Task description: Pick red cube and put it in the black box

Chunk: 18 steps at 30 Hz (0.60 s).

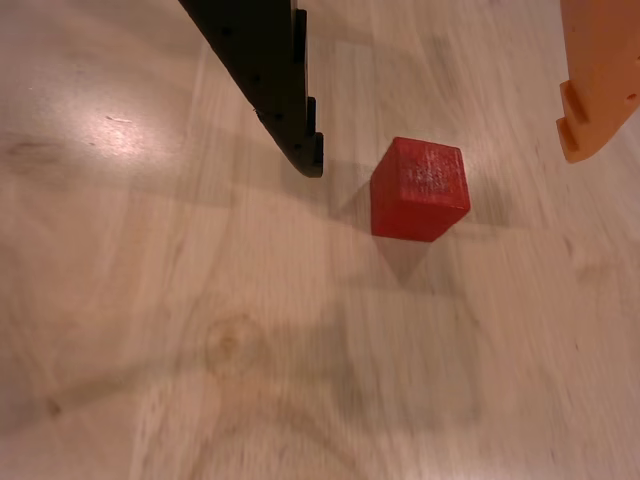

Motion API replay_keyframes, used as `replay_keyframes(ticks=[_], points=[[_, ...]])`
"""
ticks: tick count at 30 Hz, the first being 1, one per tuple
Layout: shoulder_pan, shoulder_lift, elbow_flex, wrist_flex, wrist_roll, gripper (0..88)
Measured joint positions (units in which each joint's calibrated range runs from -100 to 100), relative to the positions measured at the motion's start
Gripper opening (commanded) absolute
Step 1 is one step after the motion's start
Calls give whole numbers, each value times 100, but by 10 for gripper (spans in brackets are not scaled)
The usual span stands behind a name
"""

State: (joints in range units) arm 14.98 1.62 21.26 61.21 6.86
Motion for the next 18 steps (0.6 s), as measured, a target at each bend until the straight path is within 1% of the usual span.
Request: replay_keyframes(ticks=[7,13,18], points=[[-46,588,-749,218,-17,371],[-389,705,-849,367,-58,373],[-442,779,-885,367,-115,371]])
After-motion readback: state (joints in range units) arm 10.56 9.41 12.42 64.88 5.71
